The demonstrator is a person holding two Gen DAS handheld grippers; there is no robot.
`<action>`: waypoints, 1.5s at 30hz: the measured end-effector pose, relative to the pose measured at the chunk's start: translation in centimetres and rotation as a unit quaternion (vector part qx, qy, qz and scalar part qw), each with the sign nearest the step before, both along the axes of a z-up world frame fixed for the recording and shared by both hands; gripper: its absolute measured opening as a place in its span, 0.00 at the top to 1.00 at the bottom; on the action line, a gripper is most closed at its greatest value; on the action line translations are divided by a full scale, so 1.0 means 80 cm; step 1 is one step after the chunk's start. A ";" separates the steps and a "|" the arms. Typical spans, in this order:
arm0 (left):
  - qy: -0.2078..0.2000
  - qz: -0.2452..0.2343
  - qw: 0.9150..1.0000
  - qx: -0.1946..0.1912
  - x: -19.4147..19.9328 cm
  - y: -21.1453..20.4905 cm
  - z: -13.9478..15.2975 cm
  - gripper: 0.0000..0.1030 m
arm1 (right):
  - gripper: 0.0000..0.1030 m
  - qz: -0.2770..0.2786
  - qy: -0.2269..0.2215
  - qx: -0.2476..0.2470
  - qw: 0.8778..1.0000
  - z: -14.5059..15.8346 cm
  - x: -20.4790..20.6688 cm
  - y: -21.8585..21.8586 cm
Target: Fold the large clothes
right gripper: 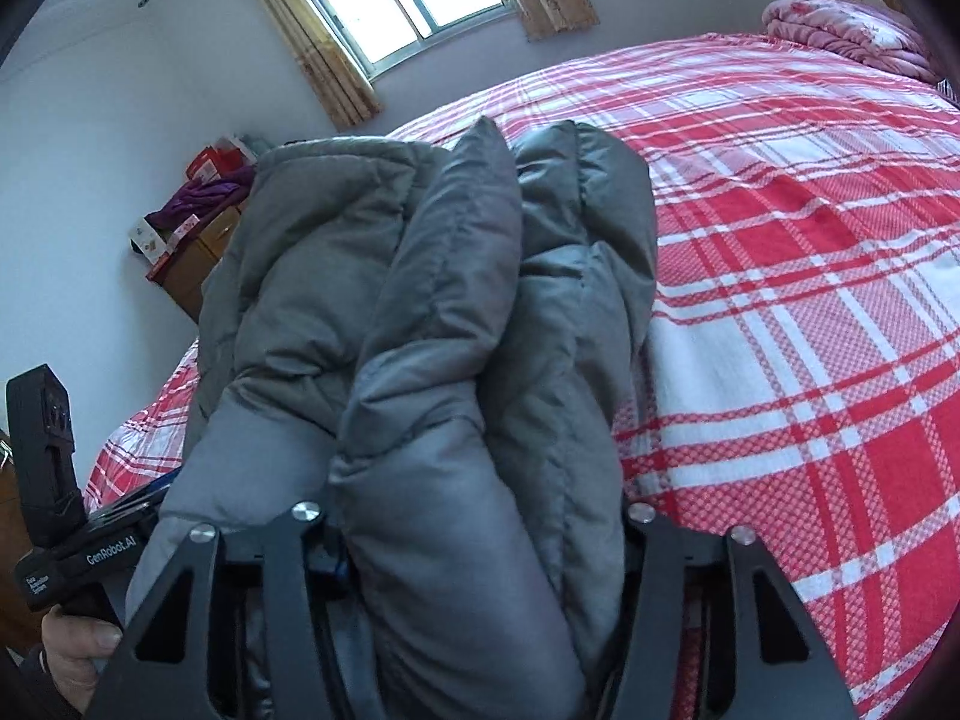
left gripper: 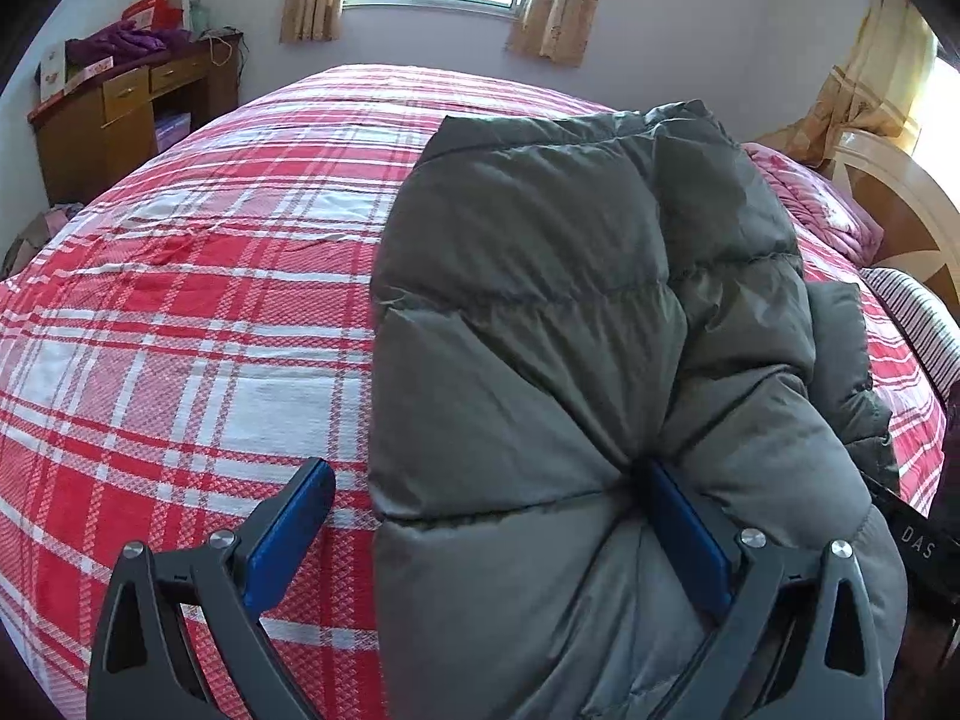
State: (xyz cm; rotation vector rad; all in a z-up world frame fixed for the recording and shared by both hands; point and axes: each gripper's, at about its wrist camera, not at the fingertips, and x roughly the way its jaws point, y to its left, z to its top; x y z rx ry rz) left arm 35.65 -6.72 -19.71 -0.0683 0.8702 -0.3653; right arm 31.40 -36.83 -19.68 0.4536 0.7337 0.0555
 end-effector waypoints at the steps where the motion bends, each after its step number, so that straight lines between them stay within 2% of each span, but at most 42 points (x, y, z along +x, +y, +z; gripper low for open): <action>1: -0.001 -0.004 1.000 -0.003 -0.001 0.000 0.001 0.04 | 0.52 0.002 -0.002 -0.002 1.000 0.001 -0.001 0.001; 4: 0.000 -0.010 1.000 -0.008 -0.001 -0.001 0.000 0.07 | 0.55 0.004 -0.015 -0.004 1.000 0.001 -0.008 0.004; 7: -0.008 -0.029 1.000 -0.010 -0.005 -0.010 0.004 0.21 | 0.49 0.002 -0.003 0.005 1.000 -0.003 -0.003 0.002; 9: -0.026 -0.039 0.999 0.008 -0.014 -0.018 0.008 0.28 | 0.52 0.002 0.002 0.001 1.000 -0.002 -0.002 0.003; 10: -0.029 -0.040 0.999 0.012 -0.015 -0.020 0.009 0.29 | 0.57 0.003 0.002 -0.008 1.000 -0.001 -0.001 0.007; 12: -0.029 -0.040 0.999 0.011 -0.014 -0.020 0.008 0.32 | 0.61 0.005 0.000 -0.022 1.000 0.001 -0.001 0.013; 19: -0.044 -0.044 0.998 0.024 -0.016 -0.023 0.010 0.39 | 0.65 0.006 0.006 -0.033 0.999 0.002 0.004 0.019; 22: -0.052 -0.047 0.997 0.034 -0.019 -0.029 0.012 0.46 | 0.67 0.007 0.006 -0.032 0.999 0.003 0.007 0.023; 27: -0.079 -0.054 0.993 0.076 -0.030 -0.043 0.031 0.75 | 0.75 0.010 -0.009 -0.039 0.999 0.007 -0.001 0.031; 29: -0.086 -0.054 0.992 0.077 -0.037 -0.040 0.045 0.78 | 0.77 0.009 -0.024 -0.043 0.999 0.014 -0.008 0.035; 39: -0.146 -0.057 0.986 0.060 -0.109 0.020 0.123 0.80 | 0.80 0.013 -0.087 -0.019 0.996 0.051 -0.083 0.068; 45: -0.157 -0.029 0.986 0.050 -0.124 0.068 0.144 0.80 | 0.80 0.044 -0.127 -0.023 0.991 0.094 -0.105 0.108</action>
